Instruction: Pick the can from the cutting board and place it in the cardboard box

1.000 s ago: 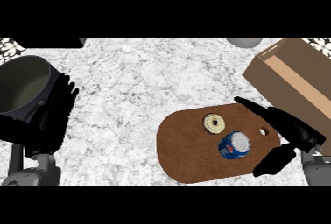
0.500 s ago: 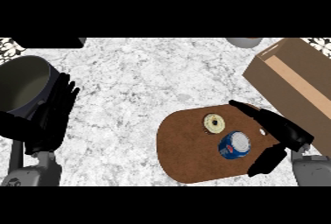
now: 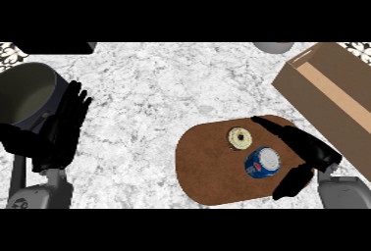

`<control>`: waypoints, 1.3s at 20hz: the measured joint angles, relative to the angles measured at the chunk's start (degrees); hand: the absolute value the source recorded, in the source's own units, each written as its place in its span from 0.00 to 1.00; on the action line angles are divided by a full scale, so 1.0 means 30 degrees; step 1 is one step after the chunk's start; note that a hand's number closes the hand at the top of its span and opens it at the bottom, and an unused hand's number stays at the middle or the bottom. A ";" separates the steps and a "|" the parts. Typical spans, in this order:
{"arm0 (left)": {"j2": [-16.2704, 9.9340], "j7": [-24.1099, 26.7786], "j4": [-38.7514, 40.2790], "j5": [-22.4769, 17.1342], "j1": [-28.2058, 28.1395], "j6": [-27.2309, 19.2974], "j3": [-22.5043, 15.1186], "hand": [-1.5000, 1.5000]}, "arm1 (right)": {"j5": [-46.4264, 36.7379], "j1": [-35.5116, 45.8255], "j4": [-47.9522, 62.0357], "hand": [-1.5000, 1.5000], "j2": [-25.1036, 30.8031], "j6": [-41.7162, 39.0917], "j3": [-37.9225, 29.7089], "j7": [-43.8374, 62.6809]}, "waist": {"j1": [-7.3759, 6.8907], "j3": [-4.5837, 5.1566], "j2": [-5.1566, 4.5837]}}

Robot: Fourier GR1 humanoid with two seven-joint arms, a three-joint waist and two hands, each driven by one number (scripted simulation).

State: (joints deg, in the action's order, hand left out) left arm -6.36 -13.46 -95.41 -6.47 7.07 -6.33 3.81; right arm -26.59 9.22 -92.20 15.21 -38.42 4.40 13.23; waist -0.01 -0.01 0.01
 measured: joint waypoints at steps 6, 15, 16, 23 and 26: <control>0.0168 0.0445 -0.0264 0.0151 -0.0624 0.0210 0.0019 0.50 | -0.1178 -0.0537 0.0142 0.00 -0.0575 0.0616 0.0520 -0.0729 | -0.0009 0.0006 0.0008; 0.0321 0.0482 0.0078 0.0389 -0.0414 0.0218 0.0094 0.50 | -0.3066 -0.0574 0.0809 1.00 -0.0816 0.2010 0.1205 -0.2810 | -0.0005 0.0031 0.0045; 0.0412 0.0471 -0.0043 0.0519 -0.0453 0.0110 -0.0008 0.50 | -0.3273 -0.0594 0.0744 1.00 -0.0689 0.2173 0.1237 -0.3178 | -0.0004 0.0031 0.0047; 0.0157 -0.0103 -0.0144 0.0280 -0.0033 0.0304 0.0372 0.50 | -0.4672 -0.0446 0.0855 1.00 -0.0535 0.3546 0.1109 -0.4739 | 0.0001 0.0035 0.0054; 0.0322 0.0136 0.0156 0.0421 0.0134 0.0196 0.0302 0.50 | -0.5241 -0.0680 0.0199 1.00 -0.0576 0.4384 0.1179 -0.5099 | 0.0027 0.0025 0.0040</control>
State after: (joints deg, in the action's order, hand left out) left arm -5.40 -13.05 -94.94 -5.21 7.47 -5.74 4.71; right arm -42.31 7.18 -91.60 13.48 -25.27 7.94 -2.07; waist 0.07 0.07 0.13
